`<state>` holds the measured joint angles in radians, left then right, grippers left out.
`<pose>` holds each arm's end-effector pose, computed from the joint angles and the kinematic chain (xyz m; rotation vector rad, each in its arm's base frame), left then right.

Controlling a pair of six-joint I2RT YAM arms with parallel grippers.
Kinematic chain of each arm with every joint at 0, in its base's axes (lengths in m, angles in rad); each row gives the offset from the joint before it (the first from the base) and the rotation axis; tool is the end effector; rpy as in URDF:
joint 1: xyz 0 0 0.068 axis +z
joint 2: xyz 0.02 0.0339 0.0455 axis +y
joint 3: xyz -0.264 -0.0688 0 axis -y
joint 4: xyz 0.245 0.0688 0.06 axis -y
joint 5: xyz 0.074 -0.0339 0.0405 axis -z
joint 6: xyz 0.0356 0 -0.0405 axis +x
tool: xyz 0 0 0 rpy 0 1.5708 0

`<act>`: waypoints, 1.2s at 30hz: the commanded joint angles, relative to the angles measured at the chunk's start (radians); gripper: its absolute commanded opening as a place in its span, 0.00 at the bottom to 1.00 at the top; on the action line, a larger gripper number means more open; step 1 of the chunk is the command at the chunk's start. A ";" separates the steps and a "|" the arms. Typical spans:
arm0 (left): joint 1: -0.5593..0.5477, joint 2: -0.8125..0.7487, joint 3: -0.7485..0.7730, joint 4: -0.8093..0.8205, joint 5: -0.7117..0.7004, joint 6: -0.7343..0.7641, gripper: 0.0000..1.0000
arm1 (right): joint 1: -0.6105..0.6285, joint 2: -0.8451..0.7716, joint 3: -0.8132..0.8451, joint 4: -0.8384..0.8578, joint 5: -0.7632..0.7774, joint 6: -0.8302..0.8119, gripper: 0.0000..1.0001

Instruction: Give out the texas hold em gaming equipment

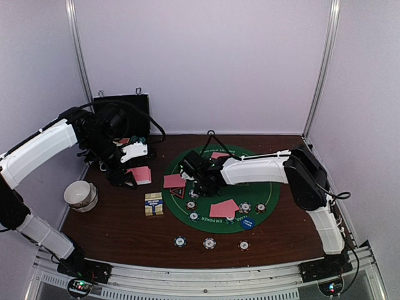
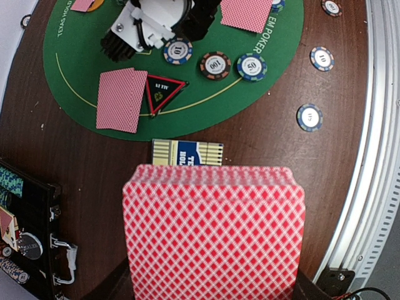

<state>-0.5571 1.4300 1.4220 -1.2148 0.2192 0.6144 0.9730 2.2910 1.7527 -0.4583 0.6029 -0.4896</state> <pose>0.2213 -0.1470 0.3307 1.5782 2.2818 -0.2911 0.2932 0.3948 0.1511 -1.4355 1.9291 -0.5537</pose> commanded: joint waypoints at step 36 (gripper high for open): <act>0.002 -0.004 0.031 -0.001 0.022 0.007 0.00 | -0.091 -0.420 -0.261 0.404 -1.306 1.469 0.98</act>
<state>-0.5571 1.4300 1.4231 -1.2304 0.2218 0.6147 0.8364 1.8534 1.4853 -0.2295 -0.5762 0.8589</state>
